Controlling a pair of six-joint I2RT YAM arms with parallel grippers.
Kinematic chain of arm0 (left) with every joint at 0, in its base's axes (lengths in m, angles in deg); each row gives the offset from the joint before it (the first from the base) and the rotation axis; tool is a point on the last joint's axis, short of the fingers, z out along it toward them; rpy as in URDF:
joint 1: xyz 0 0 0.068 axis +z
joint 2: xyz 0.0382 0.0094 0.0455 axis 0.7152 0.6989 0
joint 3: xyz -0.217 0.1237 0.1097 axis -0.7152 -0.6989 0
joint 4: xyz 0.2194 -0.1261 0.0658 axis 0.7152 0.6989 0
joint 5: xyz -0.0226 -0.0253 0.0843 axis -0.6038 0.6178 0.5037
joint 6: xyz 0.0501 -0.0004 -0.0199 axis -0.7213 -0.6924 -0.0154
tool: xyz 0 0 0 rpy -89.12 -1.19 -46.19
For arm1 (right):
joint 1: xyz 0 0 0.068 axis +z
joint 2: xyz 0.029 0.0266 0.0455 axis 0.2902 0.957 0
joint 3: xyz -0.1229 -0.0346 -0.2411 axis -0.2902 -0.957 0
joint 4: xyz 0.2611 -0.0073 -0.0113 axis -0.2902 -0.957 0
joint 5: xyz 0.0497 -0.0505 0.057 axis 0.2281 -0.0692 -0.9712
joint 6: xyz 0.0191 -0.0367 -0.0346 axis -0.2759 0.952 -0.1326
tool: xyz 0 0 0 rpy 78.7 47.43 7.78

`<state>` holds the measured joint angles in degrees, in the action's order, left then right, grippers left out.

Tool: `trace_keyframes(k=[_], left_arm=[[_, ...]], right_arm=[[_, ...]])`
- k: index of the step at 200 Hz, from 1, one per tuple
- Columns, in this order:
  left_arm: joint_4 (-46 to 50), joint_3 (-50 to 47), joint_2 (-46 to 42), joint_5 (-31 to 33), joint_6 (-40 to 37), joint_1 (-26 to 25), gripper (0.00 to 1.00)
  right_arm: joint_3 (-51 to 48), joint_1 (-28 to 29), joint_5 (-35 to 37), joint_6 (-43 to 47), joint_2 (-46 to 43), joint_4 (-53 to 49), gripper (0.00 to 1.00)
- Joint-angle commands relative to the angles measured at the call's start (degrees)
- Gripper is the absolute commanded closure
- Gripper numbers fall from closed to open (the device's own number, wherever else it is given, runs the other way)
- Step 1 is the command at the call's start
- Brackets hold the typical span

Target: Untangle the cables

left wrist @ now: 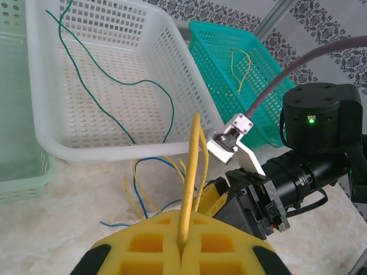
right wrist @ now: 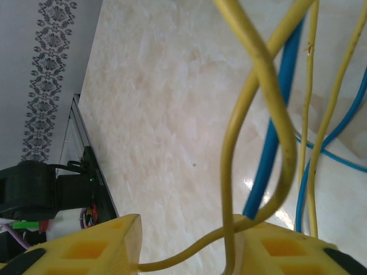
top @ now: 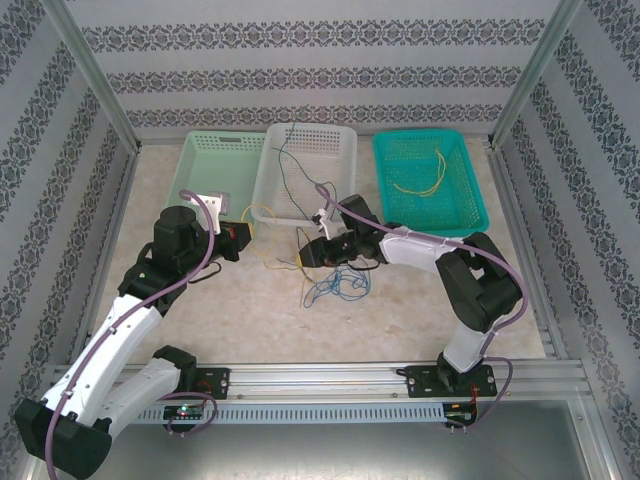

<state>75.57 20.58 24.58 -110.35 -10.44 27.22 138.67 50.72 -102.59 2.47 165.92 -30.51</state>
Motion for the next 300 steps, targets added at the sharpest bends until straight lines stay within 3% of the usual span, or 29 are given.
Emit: trace_keyframes(k=[1,54,85,145,196,226,269,300], left_arm=[[-0.57,-0.18,-0.56,1.46,-1.76,-0.75,1.00],[0.00,-0.16,-0.83,1.55,-2.10,-0.74,1.00],[0.44,-0.45,-1.13,1.91,-2.31,-0.76,0.99],[-1.04,-1.21,-0.48,1.00,-1.73,-0.73,0.99],[-1.98,-1.43,-0.52,0.61,-1.13,-0.72,0.99],[-1.50,-1.35,-0.54,0.80,-1.42,-0.77,0.99],[-1.63,-1.60,-0.78,0.93,-1.48,-0.72,0.99],[-1.54,-1.72,-0.83,1.05,-1.48,-0.68,0.99]], right_arm=[[-1.61,-0.97,-0.65,-0.06,-3.34,1.00,0.54],[-3.25,-1.82,-0.73,-1.47,-4.01,2.65,0.50],[-5.15,-3.58,1.36,-2.28,-6.97,2.94,0.34],[-7.27,-4.93,3.61,-4.76,-11.35,4.55,0.32],[-7.26,-1.98,1.77,-7.16,-10.35,6.52,0.33],[-7.59,-1.60,1.39,-6.43,-10.23,5.61,0.41],[-7.97,-1.77,0.48,-5.75,-9.58,5.04,0.61],[-7.41,-1.75,-0.08,-6.09,-8.71,5.02,0.86]])
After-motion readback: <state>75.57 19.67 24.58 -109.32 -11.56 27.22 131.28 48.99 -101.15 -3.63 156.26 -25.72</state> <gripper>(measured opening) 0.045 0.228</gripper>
